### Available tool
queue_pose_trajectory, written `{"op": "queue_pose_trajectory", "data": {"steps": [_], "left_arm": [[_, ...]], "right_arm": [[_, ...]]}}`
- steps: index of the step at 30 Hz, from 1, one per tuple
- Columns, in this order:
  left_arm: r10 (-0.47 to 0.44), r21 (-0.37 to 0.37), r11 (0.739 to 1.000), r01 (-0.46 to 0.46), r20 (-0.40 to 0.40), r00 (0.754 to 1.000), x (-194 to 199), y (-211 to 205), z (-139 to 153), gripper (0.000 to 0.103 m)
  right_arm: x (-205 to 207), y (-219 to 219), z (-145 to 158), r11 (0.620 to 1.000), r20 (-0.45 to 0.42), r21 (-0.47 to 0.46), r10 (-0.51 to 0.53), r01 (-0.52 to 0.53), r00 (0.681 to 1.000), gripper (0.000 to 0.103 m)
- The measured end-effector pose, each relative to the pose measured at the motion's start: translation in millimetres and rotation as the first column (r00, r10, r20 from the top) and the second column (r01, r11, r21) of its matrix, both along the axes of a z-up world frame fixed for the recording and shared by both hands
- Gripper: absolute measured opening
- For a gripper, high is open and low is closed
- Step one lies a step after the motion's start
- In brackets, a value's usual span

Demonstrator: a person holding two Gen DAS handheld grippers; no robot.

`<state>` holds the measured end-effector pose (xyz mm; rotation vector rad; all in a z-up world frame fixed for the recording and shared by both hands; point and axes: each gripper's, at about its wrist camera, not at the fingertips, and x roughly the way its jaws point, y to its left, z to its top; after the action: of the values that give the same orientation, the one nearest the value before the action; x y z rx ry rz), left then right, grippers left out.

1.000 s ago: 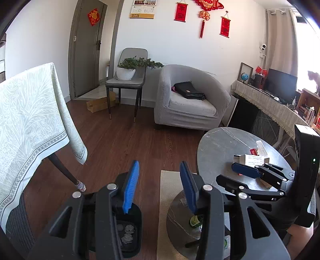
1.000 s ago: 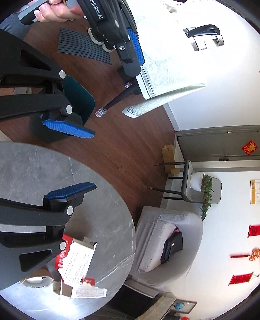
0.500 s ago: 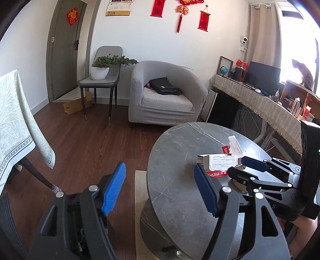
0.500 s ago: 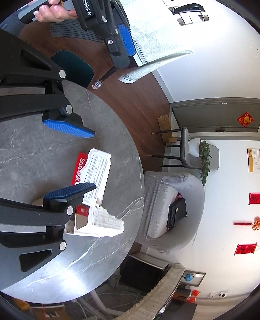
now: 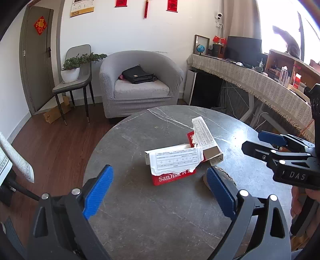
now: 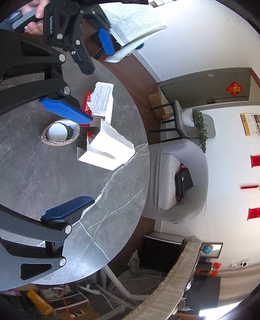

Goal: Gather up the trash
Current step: 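Grasp the red-and-white SanDisk box with the left gripper while the right gripper grasps the folded white paper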

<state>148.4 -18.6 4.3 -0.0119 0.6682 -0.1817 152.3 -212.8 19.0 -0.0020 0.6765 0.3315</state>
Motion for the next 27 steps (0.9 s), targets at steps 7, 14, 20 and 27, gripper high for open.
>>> {"op": "queue_pose_trajectory", "data": {"steps": [7, 14, 20, 27], "left_arm": [[0.024, 0.026, 0.999, -0.023, -0.040, 0.999, 25, -16, -13, 0.096], [0.053, -0.008, 0.999, -0.054, -0.052, 0.997, 40, -11, -15, 0.096], [0.028, -0.001, 1.000, -0.028, -0.045, 0.999, 43, -17, -12, 0.096], [0.007, -0.010, 1.000, -0.008, -0.064, 0.998, 51, -23, -19, 0.096]], "right_arm": [[9, -33, -2, 0.996, -0.031, 0.076, -0.044, 0.046, 0.999, 0.077], [5, -42, -4, 0.994, -0.047, 0.107, -0.032, 0.037, 0.998, 0.077], [5, -42, -7, 0.994, -0.060, 0.103, -0.022, 0.028, 0.998, 0.077], [6, -30, -19, 0.997, -0.101, 0.074, 0.026, -0.018, 0.995, 0.077]]}}
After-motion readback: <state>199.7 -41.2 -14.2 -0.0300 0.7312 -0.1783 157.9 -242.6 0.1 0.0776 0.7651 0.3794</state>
